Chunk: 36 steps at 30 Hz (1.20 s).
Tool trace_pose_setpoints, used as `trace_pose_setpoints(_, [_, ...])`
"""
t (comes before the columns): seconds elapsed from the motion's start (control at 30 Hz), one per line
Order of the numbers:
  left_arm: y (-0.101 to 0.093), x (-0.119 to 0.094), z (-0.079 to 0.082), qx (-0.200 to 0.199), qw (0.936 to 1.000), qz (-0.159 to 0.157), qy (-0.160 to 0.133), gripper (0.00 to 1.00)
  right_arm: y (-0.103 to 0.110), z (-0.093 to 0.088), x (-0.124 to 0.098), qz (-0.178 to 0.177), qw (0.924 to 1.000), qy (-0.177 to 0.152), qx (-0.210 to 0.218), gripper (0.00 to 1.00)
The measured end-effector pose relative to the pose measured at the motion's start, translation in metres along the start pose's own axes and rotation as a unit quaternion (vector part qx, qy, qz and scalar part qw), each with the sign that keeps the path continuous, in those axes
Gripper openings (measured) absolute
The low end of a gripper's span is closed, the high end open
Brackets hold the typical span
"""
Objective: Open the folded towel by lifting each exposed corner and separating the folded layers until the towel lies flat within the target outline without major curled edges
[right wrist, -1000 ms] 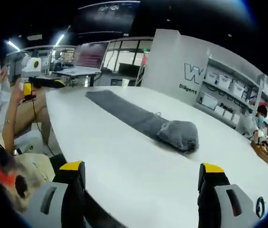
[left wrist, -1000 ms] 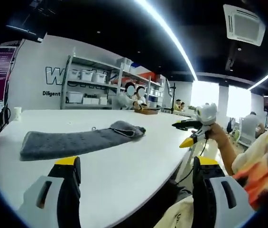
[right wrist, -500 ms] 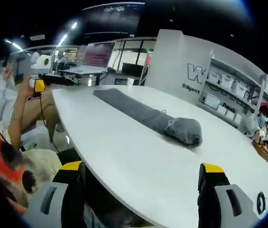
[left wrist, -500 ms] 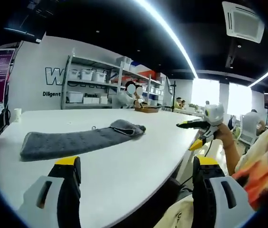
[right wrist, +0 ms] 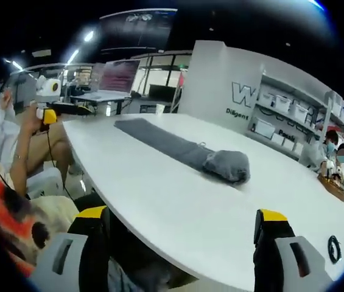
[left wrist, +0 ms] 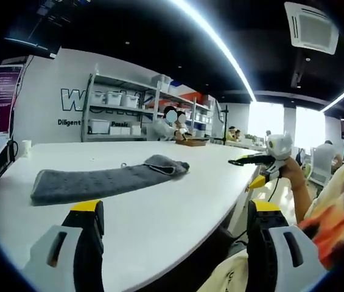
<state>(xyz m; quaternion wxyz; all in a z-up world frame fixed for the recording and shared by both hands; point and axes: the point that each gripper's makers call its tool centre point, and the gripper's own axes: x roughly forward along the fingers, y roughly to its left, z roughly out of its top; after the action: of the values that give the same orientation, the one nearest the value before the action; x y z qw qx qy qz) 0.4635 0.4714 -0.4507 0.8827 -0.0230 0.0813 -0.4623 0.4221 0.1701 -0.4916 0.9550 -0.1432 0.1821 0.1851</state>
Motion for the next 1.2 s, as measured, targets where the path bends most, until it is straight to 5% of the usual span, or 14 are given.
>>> trace_pose_setpoints(1.2, [-0.008,0.003,0.000,0.012,0.9998,-0.011,0.007,0.96,0.024,0.006,0.007,0.015,0.9993,0.001,-0.035,0.96])
